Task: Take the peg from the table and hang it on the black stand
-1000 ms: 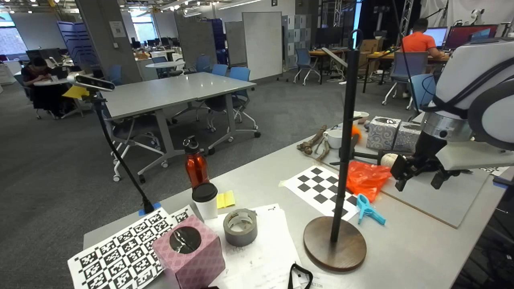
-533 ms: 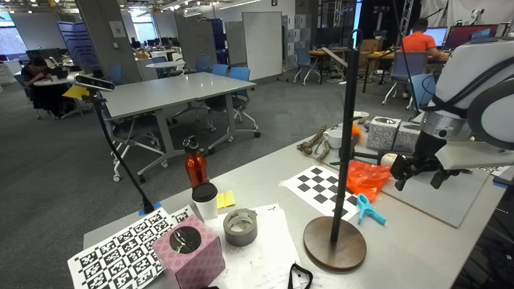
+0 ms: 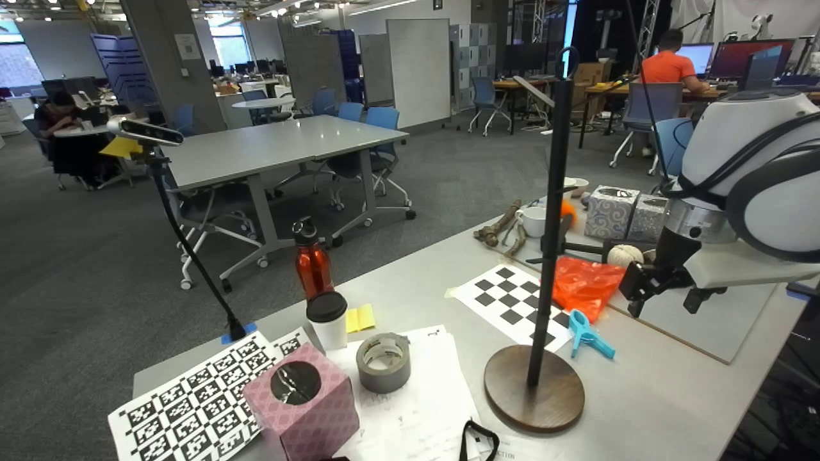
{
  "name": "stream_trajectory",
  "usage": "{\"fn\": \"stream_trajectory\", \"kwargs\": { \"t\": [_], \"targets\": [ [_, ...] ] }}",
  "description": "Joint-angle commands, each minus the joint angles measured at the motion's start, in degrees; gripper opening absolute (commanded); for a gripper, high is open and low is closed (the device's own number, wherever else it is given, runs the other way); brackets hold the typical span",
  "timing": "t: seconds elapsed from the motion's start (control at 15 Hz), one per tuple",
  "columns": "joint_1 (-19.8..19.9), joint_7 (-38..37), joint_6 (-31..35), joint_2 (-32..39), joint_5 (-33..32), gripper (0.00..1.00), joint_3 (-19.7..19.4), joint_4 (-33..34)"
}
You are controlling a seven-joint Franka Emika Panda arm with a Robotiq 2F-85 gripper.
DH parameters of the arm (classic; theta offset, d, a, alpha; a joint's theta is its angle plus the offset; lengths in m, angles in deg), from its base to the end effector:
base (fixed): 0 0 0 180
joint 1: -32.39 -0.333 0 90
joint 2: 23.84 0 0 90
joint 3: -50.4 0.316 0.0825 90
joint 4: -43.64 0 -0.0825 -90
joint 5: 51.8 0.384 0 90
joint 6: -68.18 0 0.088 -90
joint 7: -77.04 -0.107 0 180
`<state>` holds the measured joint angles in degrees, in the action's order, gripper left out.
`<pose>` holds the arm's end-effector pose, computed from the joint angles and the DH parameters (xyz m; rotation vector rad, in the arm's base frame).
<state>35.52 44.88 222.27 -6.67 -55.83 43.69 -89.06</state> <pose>0.5244 -0.0898 0.2206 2.9183 -1.0068 0.1333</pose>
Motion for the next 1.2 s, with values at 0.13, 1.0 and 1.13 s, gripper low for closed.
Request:
{"fn": "stream_trajectory", "kwargs": {
  "t": [0.13,1.0,1.13],
  "targets": [
    [-1.9,2.2,6.2,8.8,3.1,1.00,-1.1,6.0],
    [-1.5,5.4,8.4,21.0,11.8,1.00,0.3,17.3],
    [-1.3,5.6,8.4,22.5,12.5,1.00,0.6,18.9]
  ]
}}
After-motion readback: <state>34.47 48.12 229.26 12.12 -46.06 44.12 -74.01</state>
